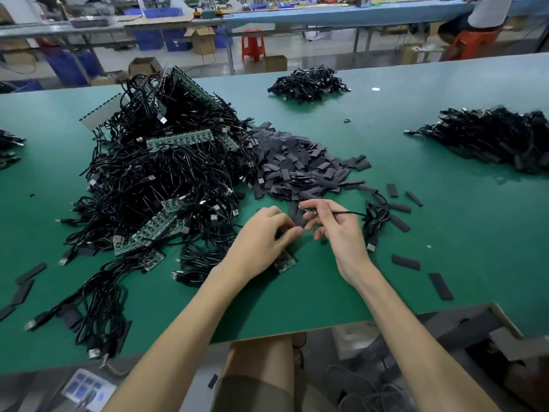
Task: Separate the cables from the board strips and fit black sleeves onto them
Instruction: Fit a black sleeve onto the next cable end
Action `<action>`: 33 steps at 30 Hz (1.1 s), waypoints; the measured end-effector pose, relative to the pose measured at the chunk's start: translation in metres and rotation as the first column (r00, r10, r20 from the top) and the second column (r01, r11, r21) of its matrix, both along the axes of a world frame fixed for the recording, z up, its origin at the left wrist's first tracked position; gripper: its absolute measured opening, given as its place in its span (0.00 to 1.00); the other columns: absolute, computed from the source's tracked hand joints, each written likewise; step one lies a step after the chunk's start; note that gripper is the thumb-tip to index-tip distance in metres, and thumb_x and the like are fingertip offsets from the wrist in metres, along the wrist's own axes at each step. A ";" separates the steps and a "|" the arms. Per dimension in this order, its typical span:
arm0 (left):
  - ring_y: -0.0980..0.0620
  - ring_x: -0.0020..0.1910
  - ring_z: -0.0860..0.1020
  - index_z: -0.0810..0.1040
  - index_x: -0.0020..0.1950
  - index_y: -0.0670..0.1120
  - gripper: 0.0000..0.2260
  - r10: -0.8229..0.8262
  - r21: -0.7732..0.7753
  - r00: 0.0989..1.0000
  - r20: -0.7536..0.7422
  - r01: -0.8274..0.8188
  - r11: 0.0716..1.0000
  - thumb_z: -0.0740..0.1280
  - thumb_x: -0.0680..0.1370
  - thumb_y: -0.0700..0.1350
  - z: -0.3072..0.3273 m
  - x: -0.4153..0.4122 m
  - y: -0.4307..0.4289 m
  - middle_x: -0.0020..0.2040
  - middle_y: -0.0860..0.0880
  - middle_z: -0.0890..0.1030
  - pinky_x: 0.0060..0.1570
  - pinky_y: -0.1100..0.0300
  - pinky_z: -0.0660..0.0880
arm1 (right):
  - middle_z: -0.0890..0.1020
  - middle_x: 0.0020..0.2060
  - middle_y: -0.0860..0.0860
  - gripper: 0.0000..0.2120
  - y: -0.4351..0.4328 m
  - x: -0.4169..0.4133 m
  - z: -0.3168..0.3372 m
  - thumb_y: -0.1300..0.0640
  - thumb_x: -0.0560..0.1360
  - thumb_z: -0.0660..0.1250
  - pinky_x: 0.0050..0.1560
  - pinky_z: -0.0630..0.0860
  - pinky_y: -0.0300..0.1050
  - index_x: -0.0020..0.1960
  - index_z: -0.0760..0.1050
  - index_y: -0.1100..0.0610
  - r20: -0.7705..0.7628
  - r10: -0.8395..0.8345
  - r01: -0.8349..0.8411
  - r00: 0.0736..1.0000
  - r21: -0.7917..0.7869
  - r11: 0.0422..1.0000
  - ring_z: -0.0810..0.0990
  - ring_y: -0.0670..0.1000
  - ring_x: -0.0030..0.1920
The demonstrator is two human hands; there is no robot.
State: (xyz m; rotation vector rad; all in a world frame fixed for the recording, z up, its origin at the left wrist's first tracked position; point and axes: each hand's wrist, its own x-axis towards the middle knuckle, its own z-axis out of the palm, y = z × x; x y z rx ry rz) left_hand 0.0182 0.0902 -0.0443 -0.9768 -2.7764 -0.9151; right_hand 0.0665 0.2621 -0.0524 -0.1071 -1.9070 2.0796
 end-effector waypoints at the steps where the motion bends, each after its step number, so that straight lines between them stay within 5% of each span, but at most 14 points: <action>1: 0.52 0.51 0.74 0.82 0.54 0.47 0.14 0.017 -0.006 1.000 -0.020 -0.017 1.000 0.66 0.81 0.57 0.001 -0.002 -0.008 0.49 0.52 0.77 0.53 0.56 0.71 | 0.84 0.40 0.50 0.14 -0.001 0.000 0.000 0.58 0.86 0.60 0.35 0.72 0.39 0.53 0.84 0.54 0.001 0.001 -0.001 1.000 0.014 1.000 0.79 0.48 0.39; 11: 0.47 0.51 0.76 0.79 0.52 0.46 0.12 0.108 -0.131 0.968 -0.224 -0.140 0.981 0.65 0.83 0.54 0.008 -0.005 -0.017 0.48 0.51 0.77 0.52 0.51 0.72 | 0.86 0.38 0.50 0.06 -0.003 -0.003 -0.002 0.66 0.81 0.67 0.33 0.74 0.37 0.54 0.78 0.57 0.006 -0.013 0.013 1.000 0.012 1.000 0.81 0.46 0.36; 16: 0.46 0.56 0.72 0.76 0.56 0.45 0.18 0.113 -0.221 0.979 -0.167 -0.149 0.964 0.67 0.80 0.59 0.005 -0.005 0.032 0.55 0.47 0.75 0.56 0.52 0.70 | 0.85 0.36 0.50 0.04 0.000 -0.004 -0.005 0.65 0.80 0.69 0.32 0.73 0.35 0.52 0.80 0.58 0.014 -0.041 0.042 0.999 -0.035 0.999 0.80 0.45 0.33; 23: 0.44 0.54 0.75 0.80 0.56 0.42 0.13 0.179 -0.124 0.964 -0.198 -0.206 0.971 0.61 0.85 0.50 -0.004 -0.007 0.030 0.52 0.45 0.78 0.52 0.53 0.71 | 0.85 0.36 0.49 0.05 0.003 -0.003 -0.005 0.58 0.82 0.69 0.33 0.73 0.36 0.49 0.82 0.58 0.012 -0.055 0.055 0.998 -0.034 0.998 0.79 0.45 0.34; 26: 0.47 0.49 0.77 0.81 0.54 0.43 0.11 0.215 0.032 0.973 -0.085 -0.213 0.977 0.63 0.85 0.47 -0.002 -0.008 0.027 0.49 0.47 0.80 0.51 0.54 0.72 | 0.84 0.36 0.48 0.07 0.002 -0.004 -0.004 0.58 0.83 0.67 0.34 0.73 0.36 0.48 0.82 0.57 0.015 -0.053 0.053 0.998 0.001 0.999 0.79 0.44 0.35; 30: 0.59 0.32 0.77 0.83 0.48 0.47 0.07 0.090 0.320 0.969 0.232 -0.163 0.933 0.68 0.83 0.45 0.005 -0.011 0.017 0.31 0.53 0.81 0.38 0.65 0.71 | 0.86 0.42 0.46 0.06 0.002 -0.004 -0.002 0.58 0.83 0.67 0.36 0.74 0.37 0.48 0.81 0.57 0.008 -0.048 0.048 0.999 0.017 0.999 0.82 0.44 0.39; 33: 0.55 0.30 0.79 0.82 0.47 0.45 0.07 0.006 0.358 0.956 0.294 -0.116 0.926 0.67 0.83 0.43 0.006 -0.011 0.014 0.32 0.50 0.83 0.38 0.62 0.73 | 0.87 0.40 0.50 0.06 0.001 -0.002 -0.002 0.59 0.82 0.68 0.36 0.75 0.36 0.49 0.82 0.60 0.004 0.001 -0.001 1.000 0.024 1.000 0.83 0.44 0.37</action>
